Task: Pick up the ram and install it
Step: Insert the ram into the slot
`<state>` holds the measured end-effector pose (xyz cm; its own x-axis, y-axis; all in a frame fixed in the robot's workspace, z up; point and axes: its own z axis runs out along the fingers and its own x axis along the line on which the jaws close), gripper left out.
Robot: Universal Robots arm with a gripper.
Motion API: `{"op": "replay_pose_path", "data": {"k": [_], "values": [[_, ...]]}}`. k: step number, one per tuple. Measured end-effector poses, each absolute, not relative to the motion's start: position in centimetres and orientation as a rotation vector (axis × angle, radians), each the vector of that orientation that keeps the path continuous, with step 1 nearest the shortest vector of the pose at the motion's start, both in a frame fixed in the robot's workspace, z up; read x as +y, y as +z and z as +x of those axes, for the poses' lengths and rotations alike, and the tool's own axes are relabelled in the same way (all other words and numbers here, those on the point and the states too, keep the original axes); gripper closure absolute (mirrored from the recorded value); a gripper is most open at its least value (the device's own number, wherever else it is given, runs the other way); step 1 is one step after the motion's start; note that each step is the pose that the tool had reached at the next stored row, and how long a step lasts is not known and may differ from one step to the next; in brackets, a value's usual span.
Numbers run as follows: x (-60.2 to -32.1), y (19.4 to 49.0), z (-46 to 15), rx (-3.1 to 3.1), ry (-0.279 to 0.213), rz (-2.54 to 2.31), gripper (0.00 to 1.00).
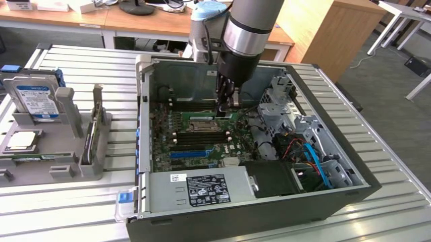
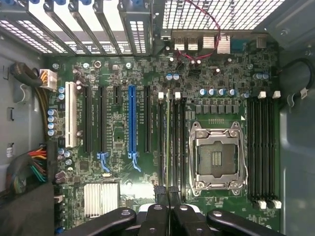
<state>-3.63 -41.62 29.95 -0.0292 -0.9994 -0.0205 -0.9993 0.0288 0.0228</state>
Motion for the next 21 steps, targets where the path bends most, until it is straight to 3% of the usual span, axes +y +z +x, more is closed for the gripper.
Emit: {"op": "replay_pose_path", "data": {"k": [21], "values": [[-41.6, 28.8, -3.6, -2.245, -0.047, 2.196, 0.88]]}}
